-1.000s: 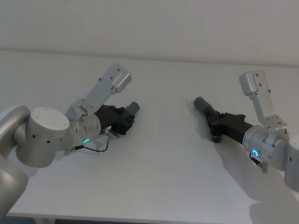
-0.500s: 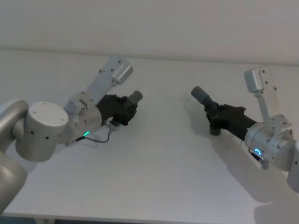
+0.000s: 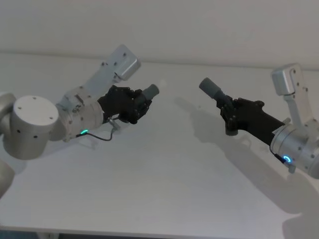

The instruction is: Use both hands to pick up one end of the pipe from the table, align the ends, and insert them.

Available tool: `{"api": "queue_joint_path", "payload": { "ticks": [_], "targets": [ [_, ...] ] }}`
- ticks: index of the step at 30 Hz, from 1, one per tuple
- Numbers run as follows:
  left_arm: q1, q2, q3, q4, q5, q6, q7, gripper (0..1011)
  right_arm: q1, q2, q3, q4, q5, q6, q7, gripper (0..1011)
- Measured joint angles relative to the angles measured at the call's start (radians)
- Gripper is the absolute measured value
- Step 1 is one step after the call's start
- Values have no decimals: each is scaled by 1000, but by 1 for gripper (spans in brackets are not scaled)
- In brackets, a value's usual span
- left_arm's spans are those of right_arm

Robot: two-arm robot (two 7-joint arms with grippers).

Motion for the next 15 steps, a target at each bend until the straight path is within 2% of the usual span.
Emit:
{"api": "queue_joint_path", "payload": {
  "ticks": [5, 15],
  "targets": [
    [-17, 34, 7, 3, -4, -34, -67, 343, 11, 39, -6, 7, 14, -55, 76, 174],
    [-58, 129, 32, -2, -8, -83, -217, 343, 40, 109, -24, 33, 37, -147, 226, 174]
  ]
}}
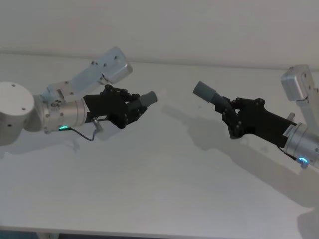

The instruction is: Use both hands to pick up one end of the pipe from the table, align the ends, and insert them.

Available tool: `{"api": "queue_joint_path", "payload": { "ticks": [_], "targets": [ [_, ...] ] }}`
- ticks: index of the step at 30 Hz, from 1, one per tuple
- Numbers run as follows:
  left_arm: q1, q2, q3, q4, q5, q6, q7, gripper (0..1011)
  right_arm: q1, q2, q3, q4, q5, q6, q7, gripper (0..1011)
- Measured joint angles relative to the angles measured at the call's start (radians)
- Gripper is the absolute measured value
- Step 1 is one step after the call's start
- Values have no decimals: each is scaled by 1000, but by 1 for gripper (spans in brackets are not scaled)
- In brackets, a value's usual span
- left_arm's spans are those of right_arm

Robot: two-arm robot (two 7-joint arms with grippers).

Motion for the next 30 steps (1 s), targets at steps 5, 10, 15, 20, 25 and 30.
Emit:
{"api": "queue_joint_path", "payload": {
  "ticks": [5, 10, 15, 20, 25, 30],
  "targets": [
    [-20, 30, 13, -5, -1, -17, -53, 343, 23, 36, -16, 20, 11, -45, 88, 174],
    [-47, 55, 28, -5, -5, -42, -111, 343, 46, 62, -32, 39, 19, -79, 162, 174],
    [-75, 71, 45, 2, -13, -77, -176, 343, 77, 89, -54, 62, 26, -114, 244, 174],
    [-101, 83, 62, 8, -15, -100, -226, 343, 110, 113, -79, 86, 28, -143, 328, 174],
    [-126, 96, 81, 8, -12, -111, -273, 343, 130, 129, -96, 100, 28, -158, 375, 174],
    [-152, 115, 104, -1, -3, -111, -314, 343, 145, 145, -110, 109, 24, -165, 403, 174]
  ]
}}
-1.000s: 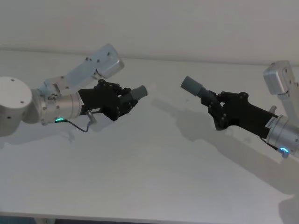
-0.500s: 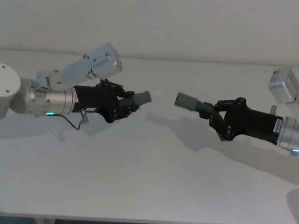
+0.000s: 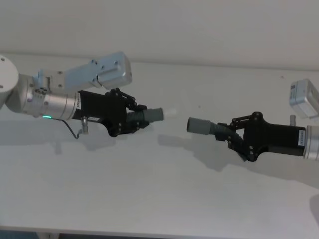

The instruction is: Use both hands to pick up one end of the pipe from the table, align the ends, and insert them.

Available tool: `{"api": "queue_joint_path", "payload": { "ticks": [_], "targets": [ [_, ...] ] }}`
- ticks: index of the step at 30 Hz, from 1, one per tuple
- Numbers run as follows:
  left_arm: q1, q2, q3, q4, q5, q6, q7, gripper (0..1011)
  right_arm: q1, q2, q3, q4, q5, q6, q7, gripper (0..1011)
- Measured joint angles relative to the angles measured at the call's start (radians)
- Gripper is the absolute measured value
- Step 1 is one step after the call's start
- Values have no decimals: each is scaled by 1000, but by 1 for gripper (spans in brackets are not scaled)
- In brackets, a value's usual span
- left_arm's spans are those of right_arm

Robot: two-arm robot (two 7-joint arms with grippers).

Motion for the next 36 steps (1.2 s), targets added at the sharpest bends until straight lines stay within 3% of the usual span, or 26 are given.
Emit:
{"api": "queue_joint_path", "payload": {
  "ticks": [17, 36],
  "targets": [
    [-60, 45, 57, -36, 23, 22, -96, 343, 22, 30, -31, 14, -15, 2, 25, 173],
    [-91, 44, 86, -29, 24, 27, -113, 343, 32, 43, -52, 7, -13, 19, 24, 173]
  ]
}}
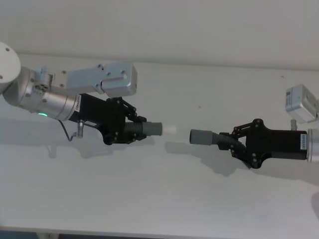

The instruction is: Use both hands to pick up one end of the pipe from the table, align the ends, and insert them.

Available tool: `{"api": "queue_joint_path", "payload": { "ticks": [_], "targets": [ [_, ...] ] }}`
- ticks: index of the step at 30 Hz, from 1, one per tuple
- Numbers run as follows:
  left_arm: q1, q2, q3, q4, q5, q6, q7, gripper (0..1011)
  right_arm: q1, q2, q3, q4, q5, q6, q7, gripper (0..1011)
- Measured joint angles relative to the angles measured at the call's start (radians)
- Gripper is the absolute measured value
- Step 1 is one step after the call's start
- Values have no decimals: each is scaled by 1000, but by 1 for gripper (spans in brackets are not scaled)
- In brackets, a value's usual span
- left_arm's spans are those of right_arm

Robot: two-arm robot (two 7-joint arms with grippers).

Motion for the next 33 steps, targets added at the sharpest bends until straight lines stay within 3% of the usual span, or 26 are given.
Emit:
{"api": "queue_joint_path", "payload": {
  "ticks": [33],
  "targets": [
    [-25, -18, 32, 21, -23, -2, 9, 343, 19, -2, -26, 3, 22, 23, -30, 173]
  ]
}}
